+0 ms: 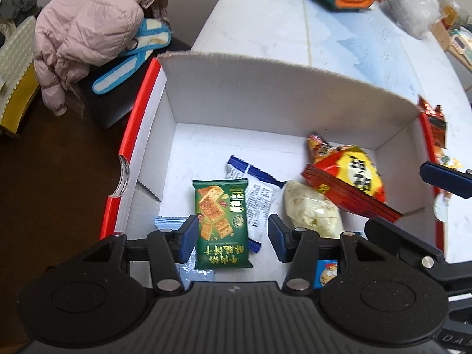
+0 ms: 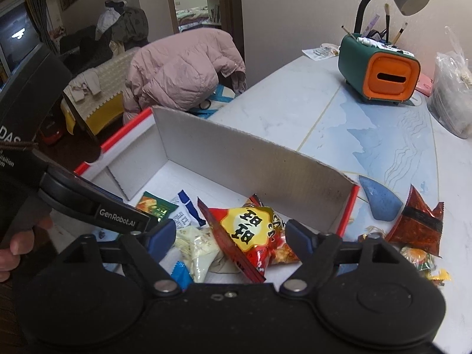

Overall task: Organize snacks
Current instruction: 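Move both tools back toward the remaining snacks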

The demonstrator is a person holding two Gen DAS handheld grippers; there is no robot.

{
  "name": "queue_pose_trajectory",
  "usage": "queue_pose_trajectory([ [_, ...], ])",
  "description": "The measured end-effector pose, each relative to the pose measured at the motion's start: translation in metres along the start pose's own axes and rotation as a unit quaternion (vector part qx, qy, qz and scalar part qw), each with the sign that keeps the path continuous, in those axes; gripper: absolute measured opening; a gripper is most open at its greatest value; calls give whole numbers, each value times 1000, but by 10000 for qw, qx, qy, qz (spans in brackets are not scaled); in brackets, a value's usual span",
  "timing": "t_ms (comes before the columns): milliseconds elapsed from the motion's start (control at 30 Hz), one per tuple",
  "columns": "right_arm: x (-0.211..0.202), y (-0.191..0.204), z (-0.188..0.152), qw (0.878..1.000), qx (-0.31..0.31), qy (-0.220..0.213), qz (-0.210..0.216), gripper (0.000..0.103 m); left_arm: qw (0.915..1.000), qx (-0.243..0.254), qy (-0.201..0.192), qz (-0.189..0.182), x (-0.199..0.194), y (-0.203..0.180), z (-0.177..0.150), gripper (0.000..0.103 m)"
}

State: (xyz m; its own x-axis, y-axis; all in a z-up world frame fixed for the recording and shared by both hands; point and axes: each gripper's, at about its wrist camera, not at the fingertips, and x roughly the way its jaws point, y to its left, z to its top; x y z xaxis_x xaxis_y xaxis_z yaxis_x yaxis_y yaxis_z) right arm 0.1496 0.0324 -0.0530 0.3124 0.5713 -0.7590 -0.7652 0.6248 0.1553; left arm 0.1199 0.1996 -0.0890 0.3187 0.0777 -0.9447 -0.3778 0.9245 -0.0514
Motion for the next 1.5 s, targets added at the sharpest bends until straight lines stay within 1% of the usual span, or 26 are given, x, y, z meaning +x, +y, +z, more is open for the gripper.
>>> queue_pose_trajectory([
  [200,-25,-4,-3,9997,122,-211,71,85,9993,92,-315,-154,-26,-8,-9,51],
  [267,-34,-6,-4,9994,158,-279,117,87,9989,112,-419,-190,-34,-12,-11,52],
  [333,-43,-9,-6,9991,182,-355,145,88,9981,99,-587,-164,-43,-17,-15,54],
  [500,-69,-17,-14,9978,282,-563,185,89,9950,191,-942,-265,-67,-30,-23,55],
  [567,-79,-22,-18,9972,342,-641,184,89,9935,228,-1067,-330,-76,-37,-26,56],
  [667,-93,-32,-24,9961,420,-765,160,95,9909,280,-1245,-426,-87,-49,-30,61],
  [733,-102,-39,-29,9954,463,-824,155,96,9892,318,-1345,-495,-93,-58,-33,63],
  [900,-123,-59,-43,9939,590,-927,116,98,9857,451,-1480,-665,-101,-84,-42,64],
  [1033,-138,-74,-55,9930,633,-993,36,101,9837,496,-1543,-775,-104,-107,-50,68],
  [1233,-156,-99,-72,9926,634,-1029,-84,102,9806,565,-1635,-921,-105,-142,-58,69],
  [1300,-161,-109,-79,9924,654,-1038,-92,103,9798,545,-1646,-999,-104,-152,-59,70],
  [1333,-162,-115,-82,9924,666,-1027,-118,103,9794,527,-1644,-1051,-103,-157,-60,74],
  [1367,-163,-119,-84,9925,674,-1003,-161,103,9789,493,-1647,-1104,-102,-162,-60,74],
  [1500,-165,-142,-95,9930,692,-916,-267,103,9781,415,-1615,-1248,-95,-185,-59,75],
])
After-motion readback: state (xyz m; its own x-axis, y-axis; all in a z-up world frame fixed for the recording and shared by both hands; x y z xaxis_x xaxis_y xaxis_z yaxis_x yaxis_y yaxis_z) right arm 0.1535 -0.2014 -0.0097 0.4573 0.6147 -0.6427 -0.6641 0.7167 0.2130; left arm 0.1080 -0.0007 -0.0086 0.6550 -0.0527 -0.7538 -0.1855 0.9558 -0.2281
